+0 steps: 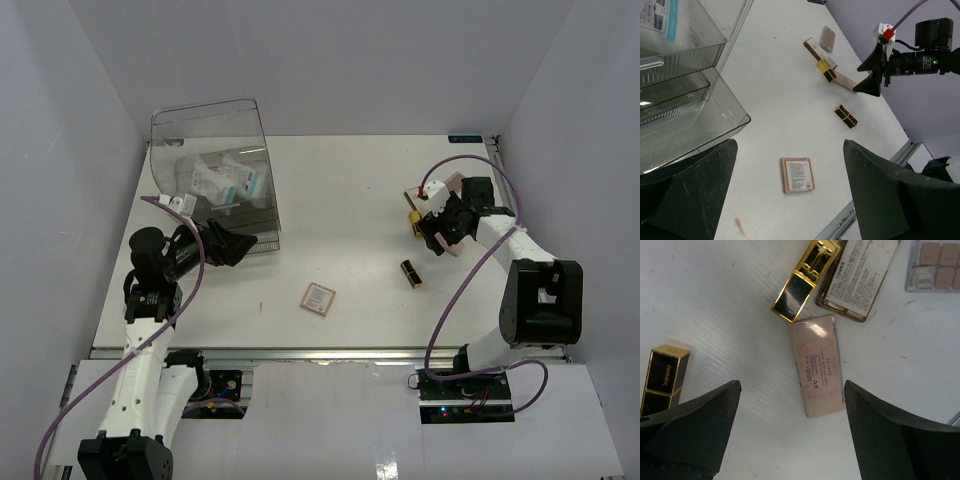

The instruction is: Organize the makeup

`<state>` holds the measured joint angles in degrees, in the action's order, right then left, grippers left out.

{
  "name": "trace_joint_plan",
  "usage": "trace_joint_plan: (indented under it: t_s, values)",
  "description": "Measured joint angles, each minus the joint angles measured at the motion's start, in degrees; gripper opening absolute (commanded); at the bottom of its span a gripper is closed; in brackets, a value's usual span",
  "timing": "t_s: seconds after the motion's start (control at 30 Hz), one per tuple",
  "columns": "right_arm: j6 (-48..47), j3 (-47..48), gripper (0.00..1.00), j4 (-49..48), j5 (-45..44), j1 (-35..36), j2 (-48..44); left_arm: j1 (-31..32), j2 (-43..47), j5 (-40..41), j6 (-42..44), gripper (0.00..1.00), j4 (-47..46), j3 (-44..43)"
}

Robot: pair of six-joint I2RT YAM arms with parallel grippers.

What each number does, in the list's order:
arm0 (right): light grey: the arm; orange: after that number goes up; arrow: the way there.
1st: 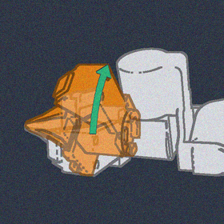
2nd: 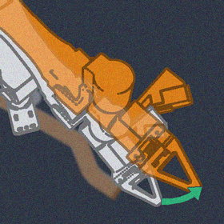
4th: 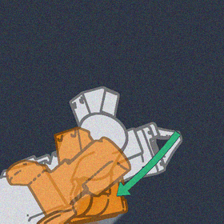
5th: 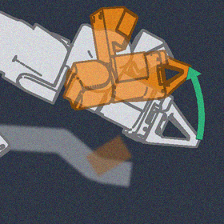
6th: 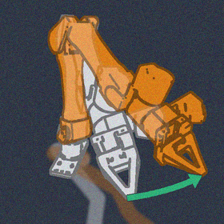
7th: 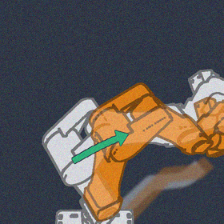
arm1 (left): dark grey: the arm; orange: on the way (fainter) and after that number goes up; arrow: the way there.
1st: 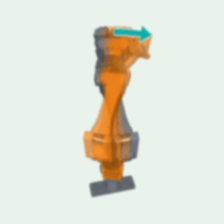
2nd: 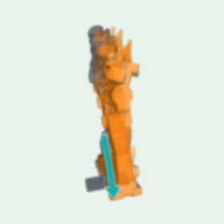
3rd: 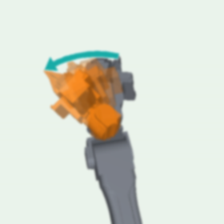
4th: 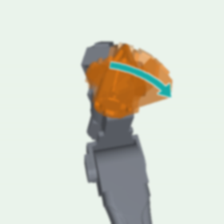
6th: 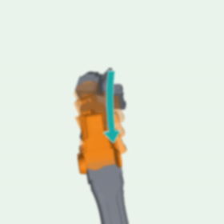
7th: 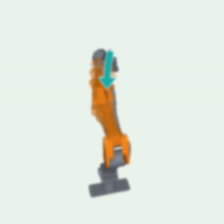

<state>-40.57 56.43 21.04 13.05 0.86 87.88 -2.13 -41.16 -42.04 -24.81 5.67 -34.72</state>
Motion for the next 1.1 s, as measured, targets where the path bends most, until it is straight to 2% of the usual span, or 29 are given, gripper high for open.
trace_joint_plan:
  t_s: [0.1,0.23,0.43,0.77,0.9,1.1]
  values:
    - [-6.67,2.05,0.90,4.92,0.61,0.01,2.89,0.00,0.89,0.79,0.83,0.98,0.49,0.00]
    - [-11.13,8.93,0.90,8.44,0.24,-0.04,11.07,0.00,1.06,1.71,1.57,0.98,1.18,0.00]
    - [-12.61,12.14,0.90,10.52,-0.60,-0.92,15.86,0.00,1.90,2.90,2.21,0.98,1.73,0.00]
    - [-14.14,14.01,0.90,12.61,-0.61,-2.76,16.68,0.00,2.00,3.60,2.53,0.98,1.89,0.00]
    - [-15.31,17.59,0.90,14.65,0.66,-3.34,19.74,0.00,2.00,3.65,2.55,0.98,1.93,0.00]
    - [-16.11,20.22,0.96,16.13,2.30,-4.32,23.39,-0.08,2.00,3.68,2.57,0.98,2.06,0.00]
